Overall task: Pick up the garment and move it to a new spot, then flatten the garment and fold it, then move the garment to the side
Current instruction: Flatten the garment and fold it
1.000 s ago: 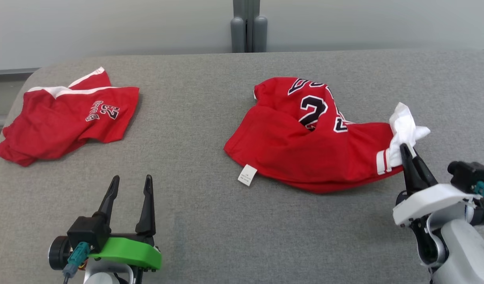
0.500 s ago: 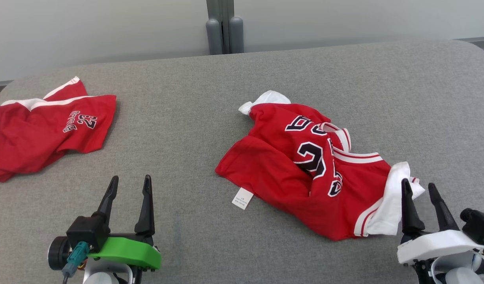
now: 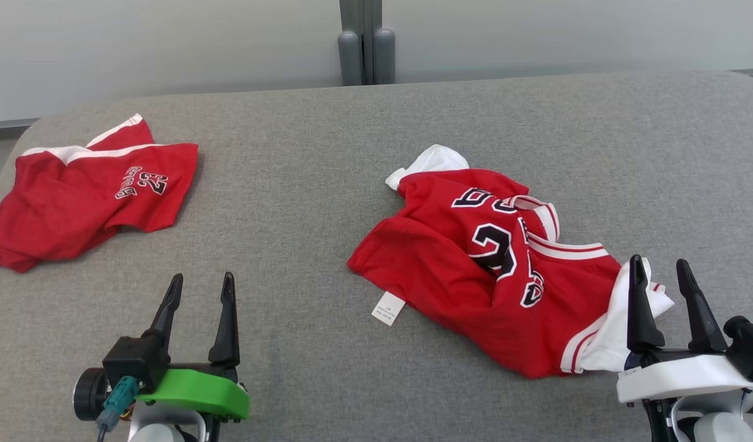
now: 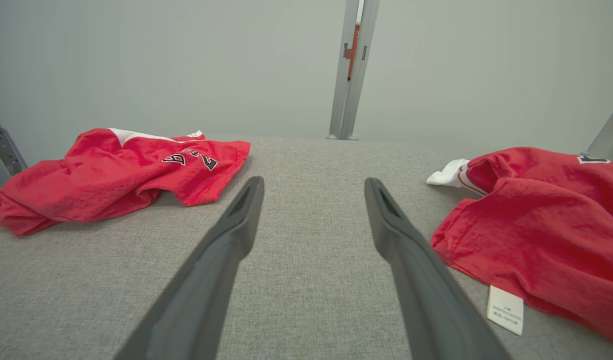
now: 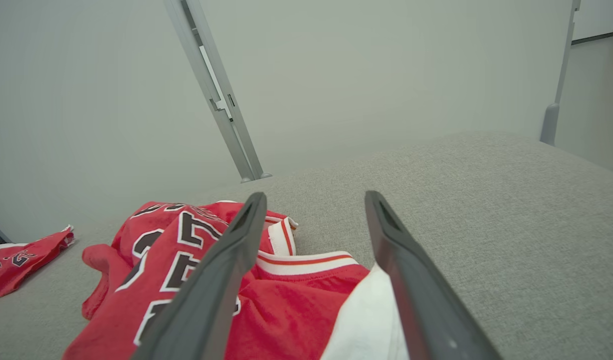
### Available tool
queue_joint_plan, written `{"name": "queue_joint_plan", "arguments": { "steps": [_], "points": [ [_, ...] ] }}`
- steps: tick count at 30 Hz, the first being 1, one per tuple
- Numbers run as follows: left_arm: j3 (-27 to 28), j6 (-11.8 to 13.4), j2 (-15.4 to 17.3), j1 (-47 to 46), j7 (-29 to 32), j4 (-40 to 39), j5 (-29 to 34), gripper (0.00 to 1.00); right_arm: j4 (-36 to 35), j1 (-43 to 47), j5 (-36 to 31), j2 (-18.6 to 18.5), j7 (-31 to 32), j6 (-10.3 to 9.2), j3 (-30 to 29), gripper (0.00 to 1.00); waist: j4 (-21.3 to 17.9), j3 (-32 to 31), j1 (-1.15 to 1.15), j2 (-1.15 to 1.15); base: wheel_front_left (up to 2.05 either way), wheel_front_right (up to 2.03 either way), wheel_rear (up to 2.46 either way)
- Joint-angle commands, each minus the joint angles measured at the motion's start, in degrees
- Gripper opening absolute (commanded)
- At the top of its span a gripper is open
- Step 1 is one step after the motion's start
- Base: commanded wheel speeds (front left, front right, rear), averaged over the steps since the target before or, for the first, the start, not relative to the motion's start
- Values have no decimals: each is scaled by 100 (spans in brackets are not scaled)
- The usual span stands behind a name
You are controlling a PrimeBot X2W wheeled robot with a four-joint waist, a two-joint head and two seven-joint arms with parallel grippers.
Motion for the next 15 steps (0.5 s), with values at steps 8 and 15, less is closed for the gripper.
{"name": "queue_joint_plan", "arguments": {
  "steps": [8, 15],
  "points": [
    [-144, -38, 28, -295, -3, 97, 255, 100, -114, -96, -157, 52, -17, 0, 221, 100, -175, 77, 0, 0, 0, 0, 0],
    [-523, -66, 159, -766, -3, 431, 383, 100, -120, -213, -253, -43, -17, 0, 675, 100, -446, 205, 0, 0, 0, 0, 0]
  ]
}}
